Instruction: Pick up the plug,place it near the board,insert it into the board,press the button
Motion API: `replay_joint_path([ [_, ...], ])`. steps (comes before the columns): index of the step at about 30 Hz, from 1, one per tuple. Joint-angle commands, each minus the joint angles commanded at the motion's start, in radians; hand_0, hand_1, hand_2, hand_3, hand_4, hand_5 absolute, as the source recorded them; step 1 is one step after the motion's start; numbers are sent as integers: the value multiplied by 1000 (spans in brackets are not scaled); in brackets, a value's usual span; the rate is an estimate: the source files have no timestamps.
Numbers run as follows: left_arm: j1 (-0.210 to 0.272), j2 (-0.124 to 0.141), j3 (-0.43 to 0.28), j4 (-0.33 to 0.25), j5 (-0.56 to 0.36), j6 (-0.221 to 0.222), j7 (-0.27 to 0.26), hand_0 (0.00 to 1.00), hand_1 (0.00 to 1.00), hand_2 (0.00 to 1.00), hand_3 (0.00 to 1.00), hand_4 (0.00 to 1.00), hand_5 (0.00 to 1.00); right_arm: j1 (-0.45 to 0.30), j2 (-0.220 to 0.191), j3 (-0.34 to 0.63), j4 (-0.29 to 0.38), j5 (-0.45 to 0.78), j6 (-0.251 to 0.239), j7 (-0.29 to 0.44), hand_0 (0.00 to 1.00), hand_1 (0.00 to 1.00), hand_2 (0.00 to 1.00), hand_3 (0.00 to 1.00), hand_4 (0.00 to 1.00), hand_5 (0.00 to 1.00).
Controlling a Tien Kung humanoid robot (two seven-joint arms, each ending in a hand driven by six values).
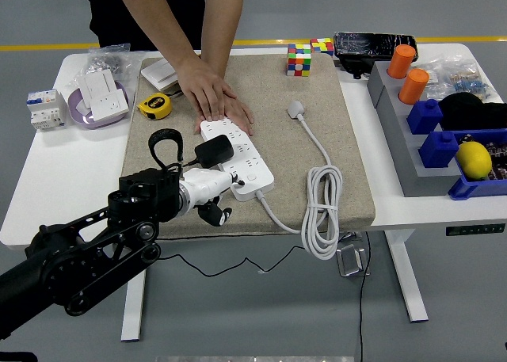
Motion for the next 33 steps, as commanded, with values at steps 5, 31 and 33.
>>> replay_joint_path([
  [5, -18, -15, 7, 9, 6, 29, -9, 121, 68, 174, 980, 476, 167, 0, -2, -2, 0, 0, 0, 0, 998, 954, 886, 921, 998, 998],
  [31, -42, -39, 36, 88, 24, 69, -35, 120, 67, 173, 976, 467, 156, 4, -3, 0, -1, 1, 0, 0, 998, 954, 887, 920, 998, 998],
  [33, -43, -37, 37, 88, 23, 65, -35, 120, 68, 173, 975, 465, 154, 5, -2, 1, -1, 1, 0, 0, 998, 956, 887, 920, 998, 998],
])
